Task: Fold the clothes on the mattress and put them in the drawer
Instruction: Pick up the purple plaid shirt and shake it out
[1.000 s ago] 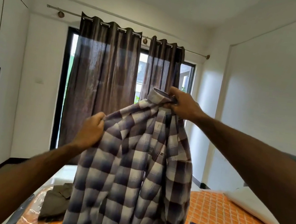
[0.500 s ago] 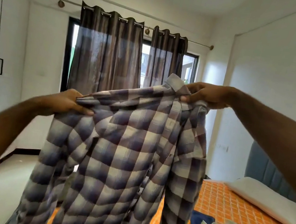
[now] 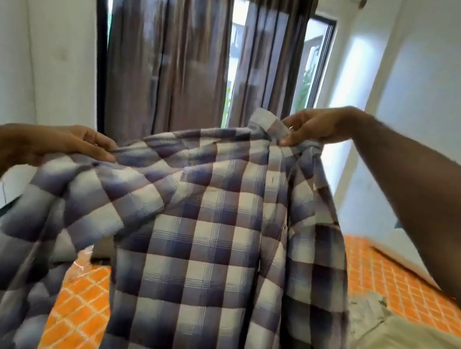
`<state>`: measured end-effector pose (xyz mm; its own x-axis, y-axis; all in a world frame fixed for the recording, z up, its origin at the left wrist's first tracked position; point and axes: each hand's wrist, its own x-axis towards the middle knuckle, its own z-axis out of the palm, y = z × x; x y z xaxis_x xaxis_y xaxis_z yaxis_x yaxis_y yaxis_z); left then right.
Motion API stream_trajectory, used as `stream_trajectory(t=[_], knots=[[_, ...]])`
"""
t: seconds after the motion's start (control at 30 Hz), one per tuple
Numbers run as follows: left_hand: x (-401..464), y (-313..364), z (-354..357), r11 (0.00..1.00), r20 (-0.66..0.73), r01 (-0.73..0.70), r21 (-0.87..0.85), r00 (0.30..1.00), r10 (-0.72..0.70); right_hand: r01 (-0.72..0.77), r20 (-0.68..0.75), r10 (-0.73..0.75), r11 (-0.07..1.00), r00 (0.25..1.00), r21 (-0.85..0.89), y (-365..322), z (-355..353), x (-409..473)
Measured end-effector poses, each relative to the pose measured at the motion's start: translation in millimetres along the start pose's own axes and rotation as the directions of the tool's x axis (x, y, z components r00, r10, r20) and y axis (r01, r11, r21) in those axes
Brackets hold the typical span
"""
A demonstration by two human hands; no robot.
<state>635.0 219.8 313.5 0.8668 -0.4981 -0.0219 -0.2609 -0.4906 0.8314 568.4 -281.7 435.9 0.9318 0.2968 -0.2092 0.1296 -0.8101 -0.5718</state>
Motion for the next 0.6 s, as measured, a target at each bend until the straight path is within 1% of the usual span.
stream_trajectory(t=[0.03, 0.07, 0.1, 0.13, 0.17, 0.2, 0.23, 0.27, 0.3, 0.33, 0.37, 0.4, 0.43, 0.47, 0.5, 0.53, 0.57, 0.6], knots=[[-0.8, 1.5, 10.8, 0.998, -0.006, 0.022, 0.062, 1.0, -0.022, 0.004, -0.059, -0.008, 0.998, 0.998, -0.065, 9.8, 12.6, 19.3], [9.5, -12.3, 22.2, 0.993, 0.003, 0.022, 0.116, 1.0, -0.022, 0.004, -0.107, -0.017, 0.992, 0.994, -0.123, 26.0, 30.3, 49.2], [13.5, -9.9, 30.7, 0.985, -0.015, 0.02, 0.172, 1.0, -0.018, -0.01, -0.16, -0.024, 0.979, 0.987, -0.205, 35.2, 41.0, 67.7], [29.2, -24.4, 39.8, 0.974, -0.031, 0.023, 0.223, 0.999, -0.016, -0.044, -0.183, -0.009, 0.958, 0.983, -0.284, 52.2, 62.1, 98.5], [42.4, -37.2, 45.1, 0.948, -0.073, 0.03, 0.317, 0.997, -0.007, -0.082, -0.236, -0.003, 0.934, 0.972, -0.348, 67.6, 79.7, 123.2], [59.9, -57.2, 53.3, 0.913, -0.16, 0.05, 0.405, 0.987, 0.017, -0.113, -0.275, -0.002, 0.908, 0.961, -0.404, 83.8, 100.1, 147.6], [81.7, -84.8, 65.2, 0.878, -0.284, 0.126, 0.462, 0.959, 0.012, -0.142, -0.306, 0.008, 0.898, 0.952, -0.418, 102.4, 125.0, 178.0], [100.7, -115.8, 76.5, 0.844, -0.407, 0.201, 0.497, 0.913, 0.021, -0.159, -0.351, 0.001, 0.892, 0.936, -0.422, 119.6, 148.2, 201.0], [113.5, -140.4, 92.4, 0.827, -0.493, 0.272, 0.492, 0.87, 0.007, -0.187, -0.41, 0.007, 0.897, 0.912, -0.401, 136.1, 172.0, 218.5], [127.1, -171.4, 110.3, 0.829, -0.533, 0.31, 0.466, 0.846, -0.017, -0.224, -0.477, 0.038, 0.913, 0.878, -0.339, 156.7, 201.2, 236.4], [136.0, -192.1, 128.0, 0.817, -0.526, 0.322, 0.479, 0.85, -0.026, -0.255, -0.535, 0.073, 0.927, 0.842, -0.275, 175.1, 226.0, 247.6], [147.6, -215.6, 146.8, 0.78, -0.492, 0.312, 0.542, 0.871, -0.006, -0.295, -0.545, 0.138, 0.932, 0.827, -0.211, 197.5, 255.1, 257.3], [152.5, -231.2, 165.3, 0.722, -0.419, 0.261, 0.64, 0.907, 0.044, -0.33, -0.513, 0.202, 0.928, 0.834, -0.172, 217.7, 281.3, 261.0], [155.6, -243.6, 187.6, 0.654, -0.305, 0.156, 0.74, 0.945, 0.119, -0.366, -0.45, 0.257, 0.915, 0.855, -0.172, 239.7, 307.8, 259.3], [156.0, -246.0, 212.0, 0.613, -0.192, 0.058, 0.788, 0.969, 0.156, -0.402, -0.399, 0.315, 0.903, 0.861, -0.154, 264.7, 329.1, 254.6], [158.6, -249.7, 236.4, 0.595, -0.122, -0.01, 0.804, 0.976, 0.181, -0.434, -0.376, 0.364, 0.893, 0.852, -0.118, 289.6, 348.0, 242.2], [154.4, -241.9, 254.9, 0.579, -0.086, -0.044, 0.814, 0.977, 0.195, -0.451, -0.37, 0.4, 0.891, 0.839, -0.061, 307.5, 360.1, 230.5], [160.3, -244.6, 278.5, 0.57, -0.023, -0.117, 0.814, 0.972, 0.233, -0.488, -0.368, 0.461, 0.873, 0.807, 0.024, 331.4, 369.9, 214.7]])
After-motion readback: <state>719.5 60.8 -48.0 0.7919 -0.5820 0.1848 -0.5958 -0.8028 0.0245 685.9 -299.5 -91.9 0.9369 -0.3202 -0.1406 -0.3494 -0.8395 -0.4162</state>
